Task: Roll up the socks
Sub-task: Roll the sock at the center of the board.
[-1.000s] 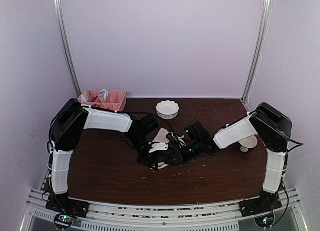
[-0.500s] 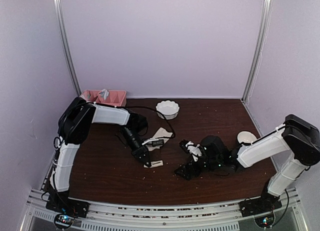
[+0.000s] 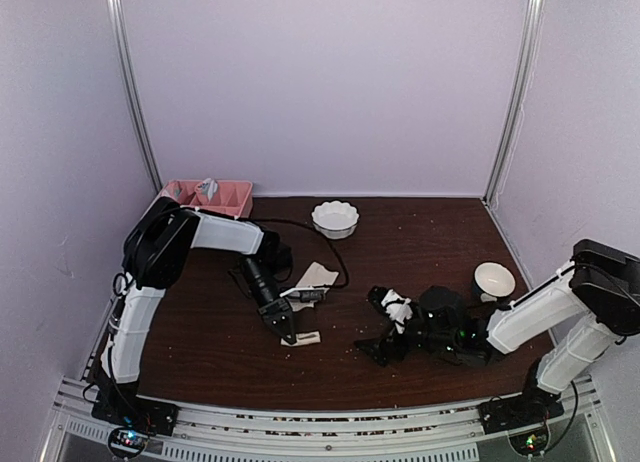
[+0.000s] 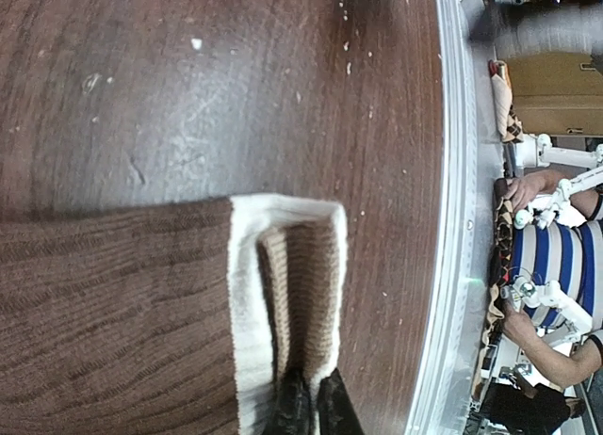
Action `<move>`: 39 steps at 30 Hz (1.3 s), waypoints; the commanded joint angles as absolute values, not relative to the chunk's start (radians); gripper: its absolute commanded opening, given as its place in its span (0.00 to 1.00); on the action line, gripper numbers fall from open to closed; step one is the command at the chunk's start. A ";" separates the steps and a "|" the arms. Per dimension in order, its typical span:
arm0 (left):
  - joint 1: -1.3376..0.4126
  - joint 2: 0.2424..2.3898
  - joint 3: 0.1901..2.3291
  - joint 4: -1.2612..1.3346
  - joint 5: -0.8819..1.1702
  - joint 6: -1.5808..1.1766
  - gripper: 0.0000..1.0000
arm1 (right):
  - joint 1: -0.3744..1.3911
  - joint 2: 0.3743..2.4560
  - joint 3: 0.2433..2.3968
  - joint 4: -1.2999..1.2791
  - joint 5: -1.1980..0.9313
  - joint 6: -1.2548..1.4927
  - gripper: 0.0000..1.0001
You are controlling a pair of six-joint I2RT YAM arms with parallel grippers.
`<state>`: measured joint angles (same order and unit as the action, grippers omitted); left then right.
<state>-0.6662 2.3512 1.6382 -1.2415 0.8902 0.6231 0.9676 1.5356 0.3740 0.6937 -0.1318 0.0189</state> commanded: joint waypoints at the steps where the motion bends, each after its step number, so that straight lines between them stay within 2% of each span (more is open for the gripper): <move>1: -0.659 2.392 1.654 -1.263 0.851 0.651 0.00 | 1.073 1.579 0.538 0.551 -0.132 -0.331 1.00; 3: -0.657 2.406 1.668 -1.262 0.829 0.649 0.00 | 1.091 1.615 0.598 0.501 -0.146 -0.391 0.95; 8: -0.654 2.419 1.680 -1.256 0.805 0.643 0.00 | 1.106 1.747 0.772 0.364 -0.186 -0.485 0.74; 14: -0.653 2.421 1.688 -1.270 0.770 0.665 0.00 | 1.105 1.917 0.980 0.159 -0.282 -0.580 0.38; 16: -0.652 2.417 1.692 -1.272 0.761 0.667 0.00 | 1.101 1.949 1.011 0.139 -0.284 -0.589 0.31; 23: -0.652 2.413 1.688 -1.278 0.767 0.673 0.04 | 1.087 1.987 1.032 0.146 -0.246 -0.590 0.26; 25: -0.652 2.409 1.683 -1.278 0.767 0.675 0.10 | 1.086 1.994 1.035 0.127 -0.257 -0.591 0.22; 29: -0.652 2.370 1.668 -1.258 0.753 0.674 0.28 | 1.081 2.003 1.059 0.040 -0.302 -0.562 0.09; 33: -0.641 2.235 1.599 -1.141 0.713 0.651 0.33 | 1.067 2.010 1.082 -0.022 -0.371 -0.427 0.00; 39: -0.625 1.935 1.363 -0.790 0.615 0.579 0.34 | 1.007 2.069 1.124 -0.086 -0.511 -0.129 0.00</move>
